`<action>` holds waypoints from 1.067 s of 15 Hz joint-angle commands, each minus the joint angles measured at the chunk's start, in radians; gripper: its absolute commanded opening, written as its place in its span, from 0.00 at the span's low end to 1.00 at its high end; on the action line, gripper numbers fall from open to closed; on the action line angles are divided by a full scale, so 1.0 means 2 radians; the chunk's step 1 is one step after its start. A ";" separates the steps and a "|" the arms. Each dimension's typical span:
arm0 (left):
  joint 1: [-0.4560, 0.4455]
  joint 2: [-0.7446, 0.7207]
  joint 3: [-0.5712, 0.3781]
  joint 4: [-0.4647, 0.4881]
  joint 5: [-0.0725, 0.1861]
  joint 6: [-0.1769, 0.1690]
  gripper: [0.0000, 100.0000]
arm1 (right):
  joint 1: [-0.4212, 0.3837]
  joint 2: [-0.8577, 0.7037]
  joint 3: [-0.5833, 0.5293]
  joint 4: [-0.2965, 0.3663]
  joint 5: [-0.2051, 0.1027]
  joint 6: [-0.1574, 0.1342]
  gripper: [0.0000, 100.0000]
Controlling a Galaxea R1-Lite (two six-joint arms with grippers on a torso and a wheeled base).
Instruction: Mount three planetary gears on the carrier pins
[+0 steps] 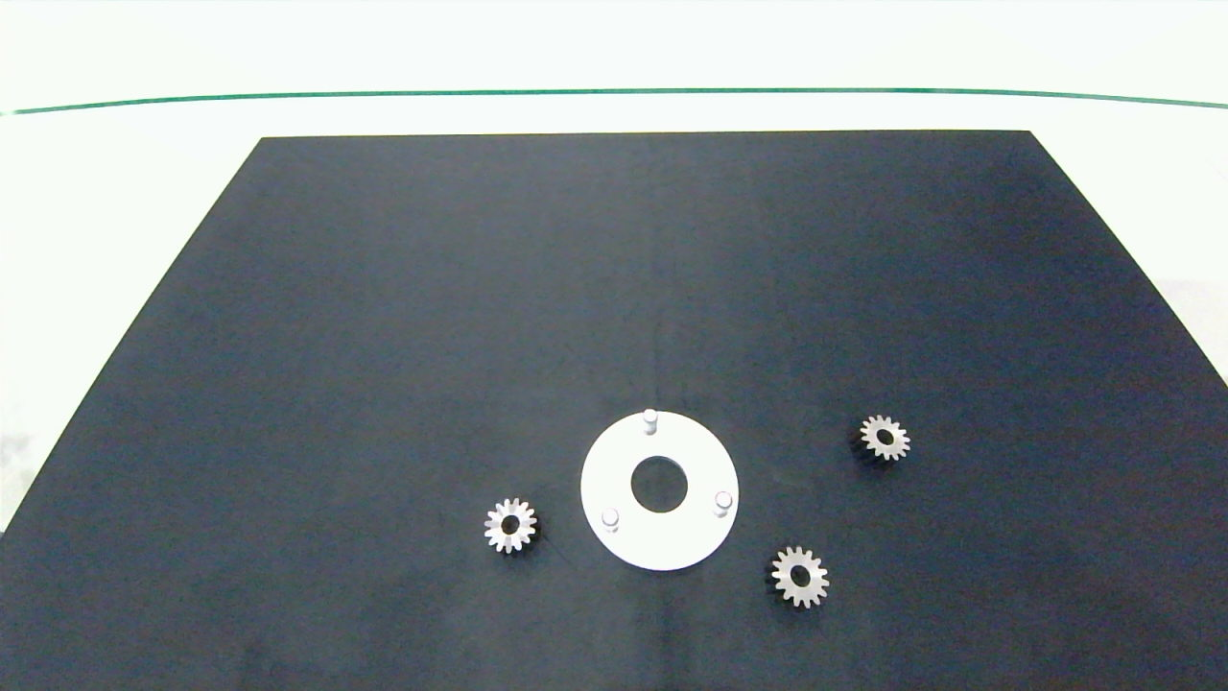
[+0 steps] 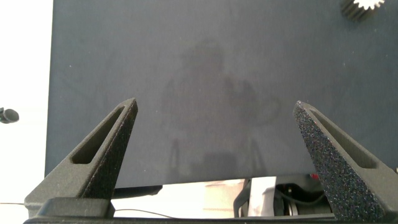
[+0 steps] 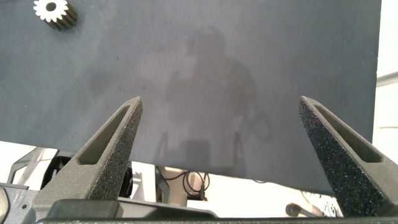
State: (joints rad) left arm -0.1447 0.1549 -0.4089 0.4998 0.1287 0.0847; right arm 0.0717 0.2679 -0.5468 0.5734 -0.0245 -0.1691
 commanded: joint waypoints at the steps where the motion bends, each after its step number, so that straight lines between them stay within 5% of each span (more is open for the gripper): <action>1: -0.001 0.023 0.000 -0.003 0.000 0.000 1.00 | 0.046 0.121 -0.012 -0.044 0.005 -0.017 1.00; 5: -0.001 0.023 -0.001 -0.003 0.000 0.000 1.00 | 0.129 0.233 -0.003 -0.125 0.004 -0.021 1.00; 13: 0.002 0.018 -0.006 -0.004 0.000 0.001 1.00 | 0.216 0.288 0.006 -0.139 0.003 -0.021 1.00; 16: 0.002 0.018 -0.006 -0.004 0.000 0.001 1.00 | 0.229 0.341 0.006 -0.178 0.002 -0.021 1.00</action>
State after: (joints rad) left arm -0.1413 0.1934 -0.4217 0.4887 0.1274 0.0851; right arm 0.5174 0.8836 -0.5343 0.2332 -0.0191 -0.2100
